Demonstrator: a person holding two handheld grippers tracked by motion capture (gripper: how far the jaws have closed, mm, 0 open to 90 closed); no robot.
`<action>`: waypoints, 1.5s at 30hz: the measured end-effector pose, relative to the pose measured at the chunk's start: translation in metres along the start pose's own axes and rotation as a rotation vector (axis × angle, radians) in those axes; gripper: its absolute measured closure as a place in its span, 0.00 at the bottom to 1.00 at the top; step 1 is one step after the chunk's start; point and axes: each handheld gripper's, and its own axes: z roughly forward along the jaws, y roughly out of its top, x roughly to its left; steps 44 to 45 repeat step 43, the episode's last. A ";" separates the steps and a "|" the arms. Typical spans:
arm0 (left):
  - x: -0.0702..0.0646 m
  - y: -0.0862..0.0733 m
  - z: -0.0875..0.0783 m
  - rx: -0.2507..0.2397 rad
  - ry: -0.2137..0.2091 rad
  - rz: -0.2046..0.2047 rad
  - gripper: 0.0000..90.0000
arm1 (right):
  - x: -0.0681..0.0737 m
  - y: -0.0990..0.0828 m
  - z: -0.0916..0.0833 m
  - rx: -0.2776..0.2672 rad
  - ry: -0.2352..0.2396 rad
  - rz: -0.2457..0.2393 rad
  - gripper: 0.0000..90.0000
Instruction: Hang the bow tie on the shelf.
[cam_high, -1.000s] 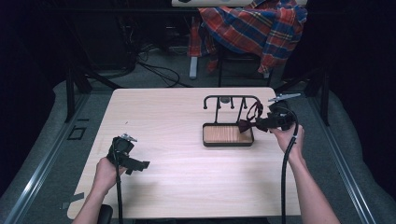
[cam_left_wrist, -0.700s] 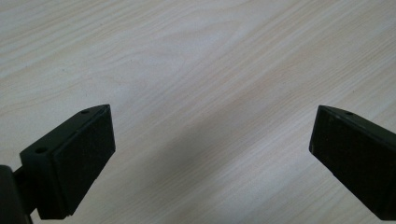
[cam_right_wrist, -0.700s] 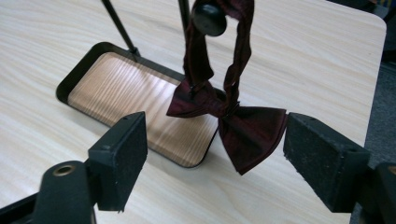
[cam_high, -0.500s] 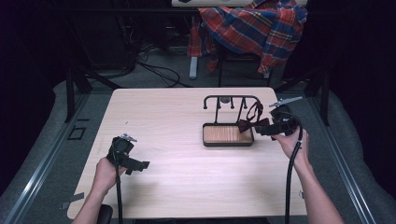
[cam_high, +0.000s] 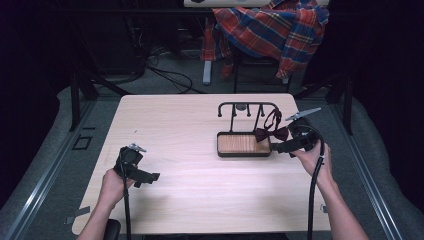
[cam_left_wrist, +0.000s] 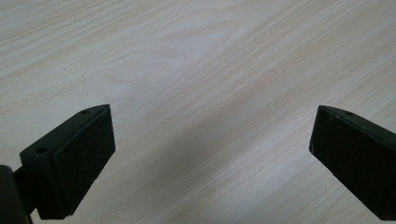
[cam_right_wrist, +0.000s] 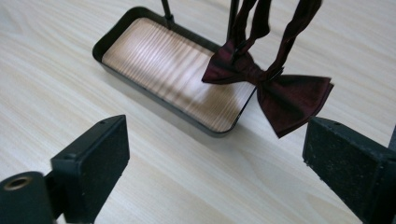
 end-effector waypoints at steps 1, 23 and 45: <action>0.000 0.000 0.000 0.001 -0.002 -0.001 0.00 | 0.002 -0.002 0.001 -0.002 0.006 -0.004 0.06; -0.003 0.001 0.001 0.010 -0.009 0.014 0.00 | 0.034 -0.027 0.004 0.073 0.059 -0.070 0.04; -0.007 0.002 0.006 0.048 -0.013 0.057 0.00 | 0.047 -0.066 0.031 0.277 0.113 -0.123 0.08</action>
